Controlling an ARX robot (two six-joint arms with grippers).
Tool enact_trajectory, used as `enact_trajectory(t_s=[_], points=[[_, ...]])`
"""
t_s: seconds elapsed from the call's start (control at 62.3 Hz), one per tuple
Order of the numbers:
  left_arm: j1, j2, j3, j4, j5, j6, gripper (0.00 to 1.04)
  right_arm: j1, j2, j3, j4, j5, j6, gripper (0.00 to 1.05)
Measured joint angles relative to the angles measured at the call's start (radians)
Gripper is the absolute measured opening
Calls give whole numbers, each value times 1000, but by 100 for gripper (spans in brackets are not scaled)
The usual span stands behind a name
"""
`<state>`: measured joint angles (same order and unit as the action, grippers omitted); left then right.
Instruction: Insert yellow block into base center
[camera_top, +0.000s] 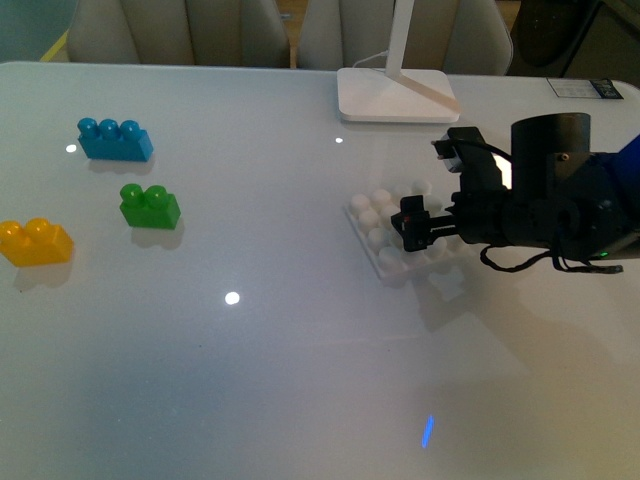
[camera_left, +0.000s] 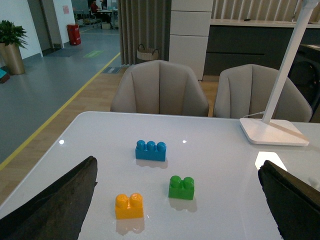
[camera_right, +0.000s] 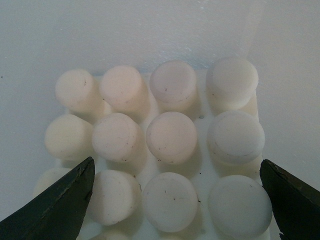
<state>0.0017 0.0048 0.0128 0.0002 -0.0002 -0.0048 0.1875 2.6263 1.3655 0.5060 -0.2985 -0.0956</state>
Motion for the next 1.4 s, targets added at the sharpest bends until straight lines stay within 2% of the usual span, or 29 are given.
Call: enact_trajectory(t_s=[0.418, 0.851, 1.06, 1.188, 1.397], points=[[0, 0, 0, 0, 0, 0, 97, 117, 88, 245, -232, -47, -140, 96], [0, 0, 0, 0, 0, 0, 97, 202, 206, 590, -613, -161, -432, 96], [0, 0, 0, 0, 0, 0, 97, 231, 313, 848, -858, -208, -577, 96], [0, 0, 0, 0, 0, 0, 97, 250, 497, 1226, -1104, -234, -656, 96], [0, 0, 0, 0, 0, 0, 97, 262, 591, 1417, -1215, -253, -700, 96]])
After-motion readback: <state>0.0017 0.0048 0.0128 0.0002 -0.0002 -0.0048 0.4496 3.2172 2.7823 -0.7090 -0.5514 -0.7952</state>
